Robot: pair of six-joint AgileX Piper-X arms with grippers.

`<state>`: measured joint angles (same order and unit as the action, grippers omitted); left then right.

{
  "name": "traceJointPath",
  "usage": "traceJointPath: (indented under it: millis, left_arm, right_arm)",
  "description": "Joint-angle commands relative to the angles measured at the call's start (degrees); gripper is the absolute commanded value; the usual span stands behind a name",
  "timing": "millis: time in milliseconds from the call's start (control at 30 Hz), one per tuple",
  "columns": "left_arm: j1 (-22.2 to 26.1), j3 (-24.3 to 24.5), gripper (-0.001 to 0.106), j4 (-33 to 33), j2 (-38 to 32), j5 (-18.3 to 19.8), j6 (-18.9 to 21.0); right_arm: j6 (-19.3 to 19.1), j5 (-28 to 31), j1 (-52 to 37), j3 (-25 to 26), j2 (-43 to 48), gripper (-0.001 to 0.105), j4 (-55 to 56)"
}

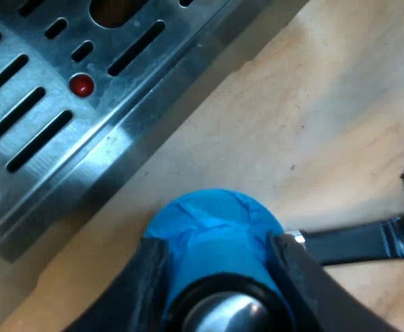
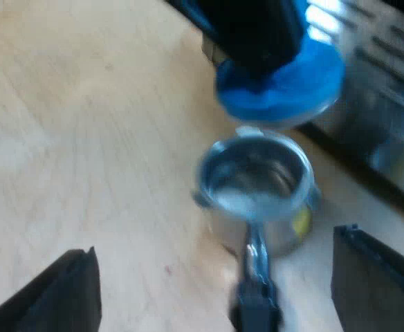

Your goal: Grind coffee beans and then tamp

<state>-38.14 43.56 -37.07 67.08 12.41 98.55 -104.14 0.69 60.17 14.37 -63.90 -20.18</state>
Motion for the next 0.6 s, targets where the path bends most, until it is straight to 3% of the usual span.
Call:
traceJointPath:
  millis: [33, 167, 467, 600]
  left_arm:
    - [-0.35, 0.45, 0.001, -2.14, -2.68, -1.23, 0.56]
    - [-0.35, 0.45, 0.001, -3.7, -4.37, -2.08, 0.56]
    - [-0.35, 0.45, 0.001, -8.91, -6.64, -7.98, 2.94]
    - [0.23, 0.24, 0.001, -9.46, -6.64, -7.98, 3.56]
  right_arm:
    - [-0.65, -1.05, 0.14, 0.15, 0.21, 0.07, -2.43]
    - [-0.65, -1.05, 0.14, 0.15, 0.21, 0.07, -3.11]
    - [-0.65, -4.49, 0.14, 0.15, 0.21, 0.07, -5.36]
    - [-0.65, -4.49, 0.14, 0.15, 0.21, 0.07, -5.41]
